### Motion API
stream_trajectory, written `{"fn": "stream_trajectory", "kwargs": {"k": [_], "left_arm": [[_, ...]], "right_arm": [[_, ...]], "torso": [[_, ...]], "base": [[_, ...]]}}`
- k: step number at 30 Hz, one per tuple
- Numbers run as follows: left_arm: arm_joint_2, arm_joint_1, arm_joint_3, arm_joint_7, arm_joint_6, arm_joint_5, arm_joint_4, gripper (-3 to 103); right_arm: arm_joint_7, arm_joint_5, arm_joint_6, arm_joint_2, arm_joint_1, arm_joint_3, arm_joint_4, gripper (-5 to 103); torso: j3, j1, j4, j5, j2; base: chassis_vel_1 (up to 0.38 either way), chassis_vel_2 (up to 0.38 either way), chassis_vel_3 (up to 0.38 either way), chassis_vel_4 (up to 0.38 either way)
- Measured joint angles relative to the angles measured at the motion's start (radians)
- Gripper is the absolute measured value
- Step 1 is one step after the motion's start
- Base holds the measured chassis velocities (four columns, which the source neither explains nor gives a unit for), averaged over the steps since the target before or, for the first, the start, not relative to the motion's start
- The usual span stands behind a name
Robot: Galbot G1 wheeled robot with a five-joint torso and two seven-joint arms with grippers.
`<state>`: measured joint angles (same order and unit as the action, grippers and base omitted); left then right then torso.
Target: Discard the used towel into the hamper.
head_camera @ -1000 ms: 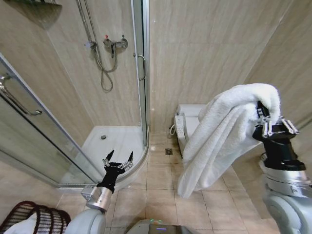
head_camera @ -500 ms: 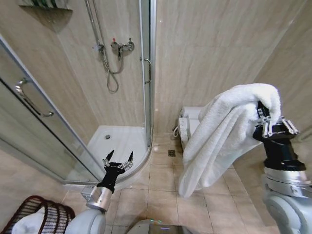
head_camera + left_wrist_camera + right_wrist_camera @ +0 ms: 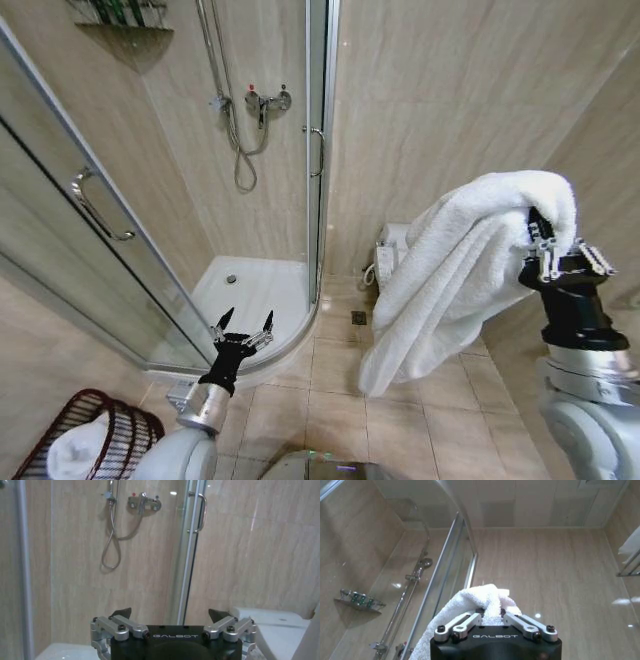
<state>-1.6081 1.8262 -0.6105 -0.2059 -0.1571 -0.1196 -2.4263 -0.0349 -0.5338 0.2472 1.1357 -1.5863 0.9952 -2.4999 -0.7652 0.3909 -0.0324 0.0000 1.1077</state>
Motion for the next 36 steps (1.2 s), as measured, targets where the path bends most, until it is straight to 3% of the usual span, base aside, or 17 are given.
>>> {"fn": "stream_trajectory", "kwargs": {"k": [36], "left_arm": [[0.000, 0.000, 0.000, 0.000, 0.000, 0.000, 0.000, 100]], "right_arm": [[0.000, -0.002, 0.001, -0.004, -0.001, 0.001, 0.000, 8]], "torso": [[-0.093, 0.078, 0.0000, 0.0000, 0.172]], "base": [[0.000, 0.000, 0.000, 0.000]]}}
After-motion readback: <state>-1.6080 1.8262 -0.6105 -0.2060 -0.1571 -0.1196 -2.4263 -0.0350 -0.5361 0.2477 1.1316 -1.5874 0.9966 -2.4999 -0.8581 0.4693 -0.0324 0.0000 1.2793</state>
